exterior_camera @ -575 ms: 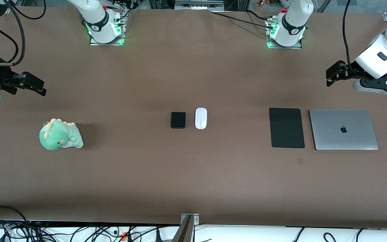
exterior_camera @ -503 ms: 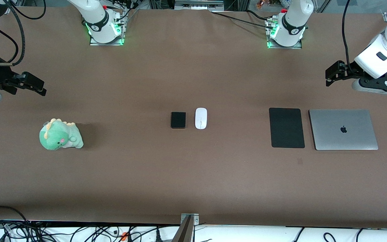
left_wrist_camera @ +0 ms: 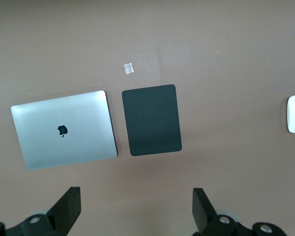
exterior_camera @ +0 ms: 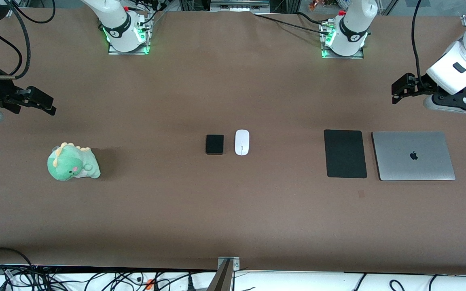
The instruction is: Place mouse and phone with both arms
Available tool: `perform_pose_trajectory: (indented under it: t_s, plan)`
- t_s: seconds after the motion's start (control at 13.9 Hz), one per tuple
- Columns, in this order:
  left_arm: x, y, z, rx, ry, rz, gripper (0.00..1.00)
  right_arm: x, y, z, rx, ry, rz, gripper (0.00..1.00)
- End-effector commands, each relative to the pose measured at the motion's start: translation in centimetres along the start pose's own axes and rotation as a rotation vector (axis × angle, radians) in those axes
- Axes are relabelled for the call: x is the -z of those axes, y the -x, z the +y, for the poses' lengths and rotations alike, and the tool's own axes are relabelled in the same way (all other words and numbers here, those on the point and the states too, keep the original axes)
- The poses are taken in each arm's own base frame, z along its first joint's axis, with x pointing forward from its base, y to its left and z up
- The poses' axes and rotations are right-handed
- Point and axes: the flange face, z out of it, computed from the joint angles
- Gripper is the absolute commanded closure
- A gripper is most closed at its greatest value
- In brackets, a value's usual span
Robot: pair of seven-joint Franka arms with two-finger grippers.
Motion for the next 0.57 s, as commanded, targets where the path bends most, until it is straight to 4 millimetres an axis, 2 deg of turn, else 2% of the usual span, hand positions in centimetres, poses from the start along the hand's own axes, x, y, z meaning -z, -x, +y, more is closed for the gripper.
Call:
perform_pose_trajectory:
  t_s: [0.0,0.22,0.36,0.5]
  plan:
    - [-0.2,-0.2,-0.2,0.015,-0.01,-0.019,0.0,0.7,0.5,-0.2,-0.014,-0.013,-0.002,0.0]
    - [-2.3,-0.9,0.3,0.005,-0.01,-0.082,0.0,0.7,0.5,-0.2,-0.014,-0.013,-0.001,0.0]
    - [-5.1,-2.2,0.8,-0.017,-0.003,-0.134,0.0,0.7,0.6,-0.2,-0.014,-0.012,-0.006,0.0]
    - [-8.8,-3.8,4.6,-0.071,0.033,-0.185,0.0,0.6,0.6,-0.2,-0.015,-0.013,-0.008,0.0]
